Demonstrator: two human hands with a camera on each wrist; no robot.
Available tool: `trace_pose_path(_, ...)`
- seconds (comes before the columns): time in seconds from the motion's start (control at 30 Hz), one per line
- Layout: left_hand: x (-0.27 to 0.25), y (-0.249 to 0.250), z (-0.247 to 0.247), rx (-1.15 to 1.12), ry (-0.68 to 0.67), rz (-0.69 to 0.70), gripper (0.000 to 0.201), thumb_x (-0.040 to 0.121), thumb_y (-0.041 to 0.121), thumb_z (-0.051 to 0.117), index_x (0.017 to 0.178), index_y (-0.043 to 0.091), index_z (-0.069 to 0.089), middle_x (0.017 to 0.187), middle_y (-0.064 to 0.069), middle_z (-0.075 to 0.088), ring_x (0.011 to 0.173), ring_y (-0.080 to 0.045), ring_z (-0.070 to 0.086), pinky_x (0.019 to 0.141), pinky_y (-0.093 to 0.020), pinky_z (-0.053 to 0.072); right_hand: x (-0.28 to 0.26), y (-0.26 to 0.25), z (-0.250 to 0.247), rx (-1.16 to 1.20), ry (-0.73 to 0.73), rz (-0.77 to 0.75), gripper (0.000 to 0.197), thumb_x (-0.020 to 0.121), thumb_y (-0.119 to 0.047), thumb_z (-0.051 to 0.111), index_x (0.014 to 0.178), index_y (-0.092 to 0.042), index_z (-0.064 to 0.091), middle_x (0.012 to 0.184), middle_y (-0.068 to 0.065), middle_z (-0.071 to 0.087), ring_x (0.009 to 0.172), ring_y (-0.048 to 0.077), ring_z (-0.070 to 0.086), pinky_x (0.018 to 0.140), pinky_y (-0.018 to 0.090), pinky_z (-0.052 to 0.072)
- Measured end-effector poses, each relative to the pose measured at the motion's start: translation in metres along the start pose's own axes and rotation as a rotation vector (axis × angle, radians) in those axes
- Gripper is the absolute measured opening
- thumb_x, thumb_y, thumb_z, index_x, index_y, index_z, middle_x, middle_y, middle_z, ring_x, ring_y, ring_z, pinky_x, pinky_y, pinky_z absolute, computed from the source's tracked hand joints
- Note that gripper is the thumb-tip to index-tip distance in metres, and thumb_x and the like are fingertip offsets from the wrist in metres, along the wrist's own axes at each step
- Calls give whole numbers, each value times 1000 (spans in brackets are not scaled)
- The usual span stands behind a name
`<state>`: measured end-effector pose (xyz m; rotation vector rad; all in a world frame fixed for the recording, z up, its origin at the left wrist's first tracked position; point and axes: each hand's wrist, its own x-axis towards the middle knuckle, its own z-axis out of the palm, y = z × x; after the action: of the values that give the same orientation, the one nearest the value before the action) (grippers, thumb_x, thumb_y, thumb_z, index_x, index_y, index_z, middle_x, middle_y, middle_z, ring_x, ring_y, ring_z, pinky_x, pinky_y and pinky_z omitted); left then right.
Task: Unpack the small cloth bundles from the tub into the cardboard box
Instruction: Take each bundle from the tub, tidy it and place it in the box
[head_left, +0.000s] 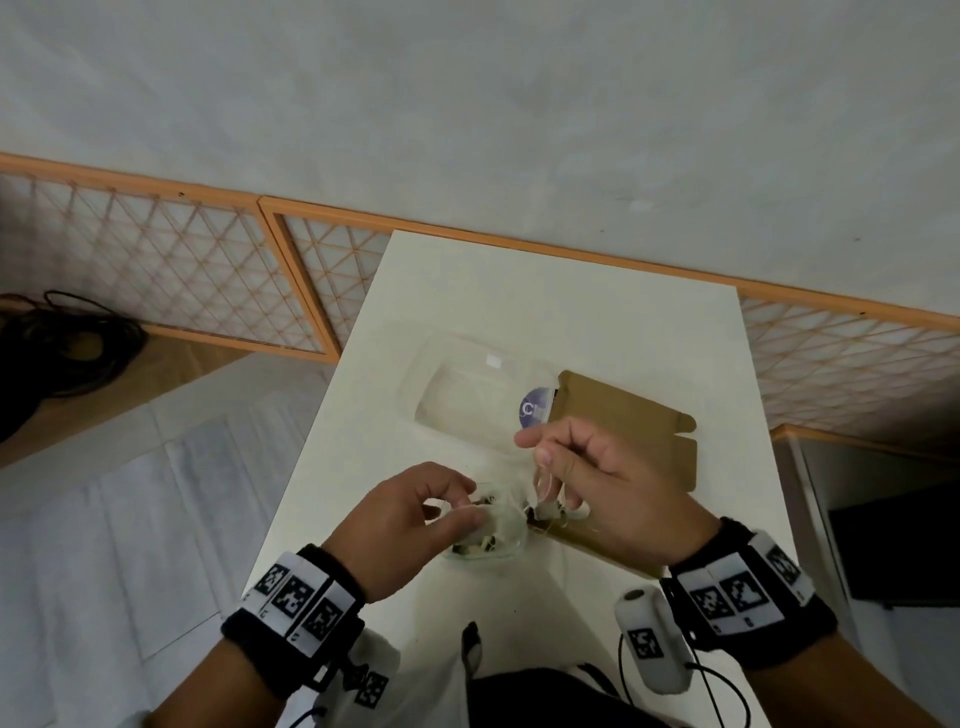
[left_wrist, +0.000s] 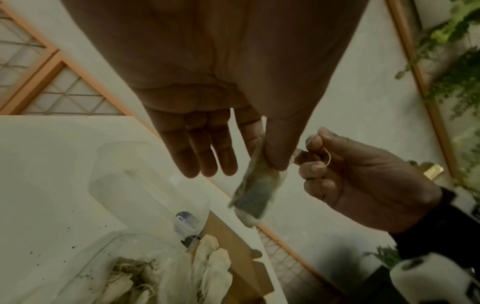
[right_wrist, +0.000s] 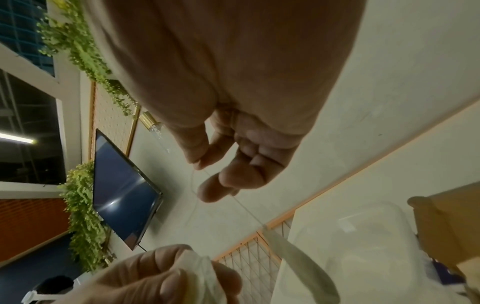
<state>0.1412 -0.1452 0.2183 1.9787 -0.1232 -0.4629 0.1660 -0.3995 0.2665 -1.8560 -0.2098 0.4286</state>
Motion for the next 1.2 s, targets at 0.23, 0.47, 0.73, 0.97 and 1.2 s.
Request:
trace_pose_path(0.23,3,-9,11,234,-82,19,25,87,55,73,86,30,70,119,24,65,109,9,60,95,-20,48,4,14,11,-7,-17,72,18,109,-20,54,104,-11,69,104,-6,78,86,13,71,77,30,57)
trace_pose_path(0.47,-5,11,7,280,-142,76,21,85,57,77,89,36,73,152,27,42,136,12,41,109,-23,40,-4,-18,6,48,-3,-24,22,109,-23,46,99,-10,60,103,6,78,86,23,73,75,35,60)
trace_pose_path(0.73,-4,67,5,55,-77,402,9,89,34,81,91,27,75,155,22,47,150,4,32,120,-19,30,-23,-78,-16,19,-17,-161,26,104,-23,51,100,-1,65,95,12,77,85,27,76,77,42,63)
trace_pose_path(0.97,-4,83,1,11,-46,468,9,91,25,81,89,18,76,88,11,64,85,-16,65,81,-27,51,-29,-103,-35,42,39,-208,25,102,-25,53,97,-4,66,95,13,77,82,29,75,74,38,63)
trace_pose_path(1.2,-16,94,4,-24,-56,539,10,90,21,81,87,13,76,89,9,69,87,-12,68,82,-23,50,-11,-79,-40,122,201,-48,20,107,-17,55,99,-1,65,94,13,78,79,30,74,74,41,61)
